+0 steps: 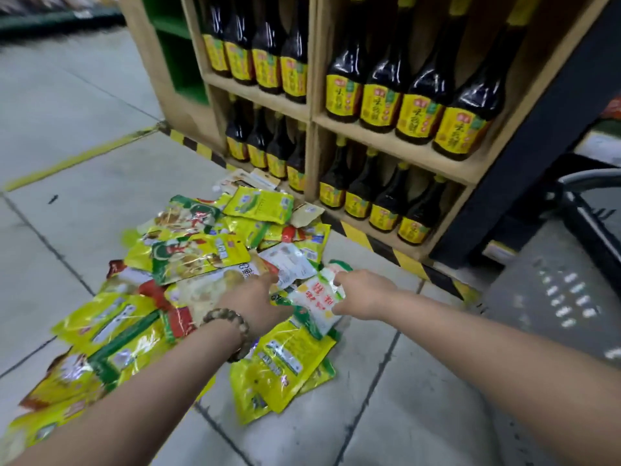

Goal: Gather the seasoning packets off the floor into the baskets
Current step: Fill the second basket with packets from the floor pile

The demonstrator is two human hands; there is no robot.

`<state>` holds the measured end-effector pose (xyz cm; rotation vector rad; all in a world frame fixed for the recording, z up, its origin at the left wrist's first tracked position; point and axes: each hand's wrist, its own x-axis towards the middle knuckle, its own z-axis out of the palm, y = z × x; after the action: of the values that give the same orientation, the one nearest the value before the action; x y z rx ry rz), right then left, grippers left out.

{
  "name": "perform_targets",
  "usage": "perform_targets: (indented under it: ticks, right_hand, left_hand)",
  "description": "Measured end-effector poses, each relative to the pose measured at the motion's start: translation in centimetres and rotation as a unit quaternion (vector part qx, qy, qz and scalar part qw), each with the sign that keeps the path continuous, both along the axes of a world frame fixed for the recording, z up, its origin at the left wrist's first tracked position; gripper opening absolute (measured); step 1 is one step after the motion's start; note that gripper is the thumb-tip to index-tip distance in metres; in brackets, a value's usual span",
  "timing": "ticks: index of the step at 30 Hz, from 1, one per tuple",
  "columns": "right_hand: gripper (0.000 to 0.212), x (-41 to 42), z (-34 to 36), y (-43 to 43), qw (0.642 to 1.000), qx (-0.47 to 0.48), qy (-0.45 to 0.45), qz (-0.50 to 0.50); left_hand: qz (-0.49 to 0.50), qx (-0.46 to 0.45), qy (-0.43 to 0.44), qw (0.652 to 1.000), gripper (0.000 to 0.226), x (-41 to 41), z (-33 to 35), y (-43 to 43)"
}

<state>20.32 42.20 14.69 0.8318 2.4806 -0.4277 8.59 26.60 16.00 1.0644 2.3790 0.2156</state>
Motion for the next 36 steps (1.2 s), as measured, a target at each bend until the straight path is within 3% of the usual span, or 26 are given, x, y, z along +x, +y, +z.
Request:
perform_targets:
  ticks: [2, 4, 6, 9, 12, 16, 18, 20, 24, 26, 27, 30, 34, 36]
  right_hand:
    - [0.062, -1.5, -3.9, 0.0, 0.997, -0.052, -0.007, -0.059]
    - [0.074, -2.8, -8.4, 0.6, 0.966, -0.141, 0.032, -0.213]
    - [0.079, -3.8, -13.4, 1.6, 0.865, -0.251, 0.117, -0.418]
    - [0.082, -4.8, -20.2, 3.7, 0.706, -0.313, 0.197, -0.604]
    - [0.088, -5.4, -25.3, 5.1, 0.643, -0.311, 0.23, -0.661]
    - [0.035, -6.7, -27.1, 6.2, 0.601, -0.369, 0.288, -0.647]
    - [0.023, -6.8, -26.6, 6.8, 0.568, -0.39, 0.324, -0.648]
    - [0.028, -6.1, -25.3, 7.0, 0.545, -0.412, 0.375, -0.626]
    - [0.047, -1.7, -20.0, 5.6, 0.555, -0.495, 0.414, -0.525]
    - [0.073, 0.2, -17.6, 4.3, 0.601, -0.53, 0.393, -0.45]
    - [0.077, 0.7, -16.6, 3.4, 0.631, -0.534, 0.377, -0.419]
    - [0.069, 0.6, -15.2, -0.3, 0.692, -0.547, 0.321, -0.344]
    - [0.055, -0.1, -15.4, -5.4, 0.72, -0.583, 0.25, -0.283]
    - [0.045, -0.4, -15.8, -6.5, 0.761, -0.551, 0.236, -0.25]
  left_hand:
    - [0.028, -0.009, -0.01, 1.0, 0.064, -0.7, -2.8, -1.1]
    - [0.033, -0.032, -0.014, 0.999, 0.061, -1.2, -5.6, -1.9]
    - [0.04, -0.04, -0.018, 0.998, 0.059, -1.6, -8.0, -2.2]
    - [0.062, -0.03, -0.038, 0.997, 0.054, -1.8, -10.6, -2.5]
    - [0.086, -0.019, -0.062, 0.994, 0.05, -1.3, -12.9, -2.6]
    - [0.123, 0.032, -0.118, 0.985, 0.039, 0.2, -14.4, -2.6]
    - [0.157, 0.081, -0.158, 0.972, 0.032, 0.6, -15.1, -2.7]
    - [0.224, 0.134, -0.213, 0.942, 0.025, 0.5, -15.6, -3.0]
    - [0.383, 0.231, -0.342, 0.826, 0.017, -0.1, -16.1, -4.0]
    - [0.438, 0.261, -0.406, 0.758, 0.011, -0.3, -16.2, -4.6]
    - [0.452, 0.266, -0.439, 0.729, 0.015, -0.3, -16.3, -4.7]
    - [0.442, 0.25, -0.518, 0.689, 0.032, 0.8, -16.2, -4.5]
    - [0.438, 0.333, -0.596, 0.585, 0.034, 2.9, -16.3, -4.1]
    - [0.474, 0.334, -0.548, 0.603, 0.026, 2.6, -16.4, -5.1]
